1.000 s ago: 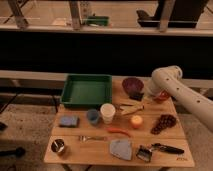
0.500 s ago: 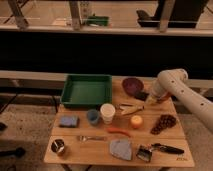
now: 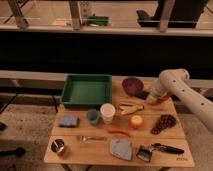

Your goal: Wipe purple bowl with eraser

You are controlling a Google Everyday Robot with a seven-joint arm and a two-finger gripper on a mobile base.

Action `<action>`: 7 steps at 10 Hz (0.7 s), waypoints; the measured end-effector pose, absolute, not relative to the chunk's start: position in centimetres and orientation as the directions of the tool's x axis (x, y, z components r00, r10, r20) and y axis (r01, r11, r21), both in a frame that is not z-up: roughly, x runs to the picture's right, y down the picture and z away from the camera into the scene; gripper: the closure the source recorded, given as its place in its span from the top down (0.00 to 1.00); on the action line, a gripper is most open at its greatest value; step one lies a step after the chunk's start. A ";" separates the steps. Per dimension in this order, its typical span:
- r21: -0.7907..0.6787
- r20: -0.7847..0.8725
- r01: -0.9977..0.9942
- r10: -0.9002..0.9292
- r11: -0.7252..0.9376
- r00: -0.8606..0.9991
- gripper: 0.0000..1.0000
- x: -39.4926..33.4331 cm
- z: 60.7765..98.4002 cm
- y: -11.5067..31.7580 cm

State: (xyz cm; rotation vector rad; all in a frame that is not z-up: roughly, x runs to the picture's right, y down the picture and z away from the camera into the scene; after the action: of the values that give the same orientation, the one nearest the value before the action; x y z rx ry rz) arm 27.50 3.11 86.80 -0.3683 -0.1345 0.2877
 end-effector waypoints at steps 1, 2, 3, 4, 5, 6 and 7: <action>-0.363 0.097 -0.246 0.299 0.899 0.949 0.00 27.0 86.9 2.1; -0.352 0.113 -0.243 0.298 0.904 0.948 0.00 26.8 86.7 1.3; -0.336 0.132 -0.242 0.299 0.911 0.945 0.00 26.9 86.3 0.1; -0.328 0.150 -0.241 0.302 0.913 0.941 0.00 26.7 86.1 -0.8; -0.328 0.170 -0.236 0.303 0.914 0.938 0.00 26.2 86.3 -1.3; -0.332 0.194 -0.233 0.308 0.914 0.931 0.00 25.8 87.0 -1.3; -0.332 0.217 -0.230 0.312 0.915 0.925 0.00 25.6 87.5 -1.3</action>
State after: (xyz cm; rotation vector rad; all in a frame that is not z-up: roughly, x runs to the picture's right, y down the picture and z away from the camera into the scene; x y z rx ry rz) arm 25.60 -1.30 87.48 -0.3075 -0.2702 0.2826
